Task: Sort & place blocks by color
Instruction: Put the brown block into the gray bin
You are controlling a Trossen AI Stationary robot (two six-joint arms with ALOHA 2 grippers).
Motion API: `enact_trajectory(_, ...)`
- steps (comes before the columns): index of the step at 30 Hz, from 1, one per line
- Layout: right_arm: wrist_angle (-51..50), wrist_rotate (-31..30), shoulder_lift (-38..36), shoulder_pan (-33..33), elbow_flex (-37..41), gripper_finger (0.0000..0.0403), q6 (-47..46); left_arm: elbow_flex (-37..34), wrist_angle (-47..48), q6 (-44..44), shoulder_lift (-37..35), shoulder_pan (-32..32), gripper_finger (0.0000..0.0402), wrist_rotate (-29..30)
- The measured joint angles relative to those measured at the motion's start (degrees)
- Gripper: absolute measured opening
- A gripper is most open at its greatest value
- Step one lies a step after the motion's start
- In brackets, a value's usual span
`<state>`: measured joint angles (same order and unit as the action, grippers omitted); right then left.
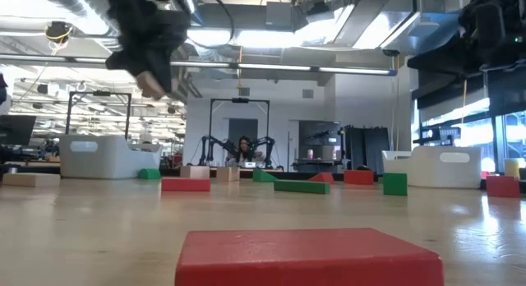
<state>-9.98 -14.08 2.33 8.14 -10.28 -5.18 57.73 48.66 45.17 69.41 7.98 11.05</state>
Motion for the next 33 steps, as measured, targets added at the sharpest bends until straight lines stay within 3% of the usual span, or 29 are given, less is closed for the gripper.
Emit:
enact_trajectory(7, -6.54, 0.16, 6.38, 0.00, -7.91, 0.0006, -7.82, 3.94, 7.52, 1.85, -0.04, 10.81, 0.0121, -0.65)
enact_trajectory(12, -6.76, 0.17, 12.47, 0.00, -14.08, 0.0006, -6.51, 2.76, 12.89, 0.33, 0.02, 19.66, 0.0121, -1.85)
enact_trajectory(19, -6.81, 0.65, 20.68, 0.00, -20.64, 0.0006, -4.56, -0.54, 11.90, -5.71, 0.11, 31.02, 0.0121, -0.84)
enact_trajectory(27, -6.80, 0.65, 27.51, 0.00, -23.43, 0.0006, -4.82, -7.91, 5.88, -11.86, 0.09, 40.08, 0.0122, -4.26)
enact_trajectory(33, -6.49, 0.65, 29.76, 0.00, -23.61, 0.0006, -5.08, -10.39, 4.43, -13.28, 0.09, 43.80, 0.0176, -4.73)
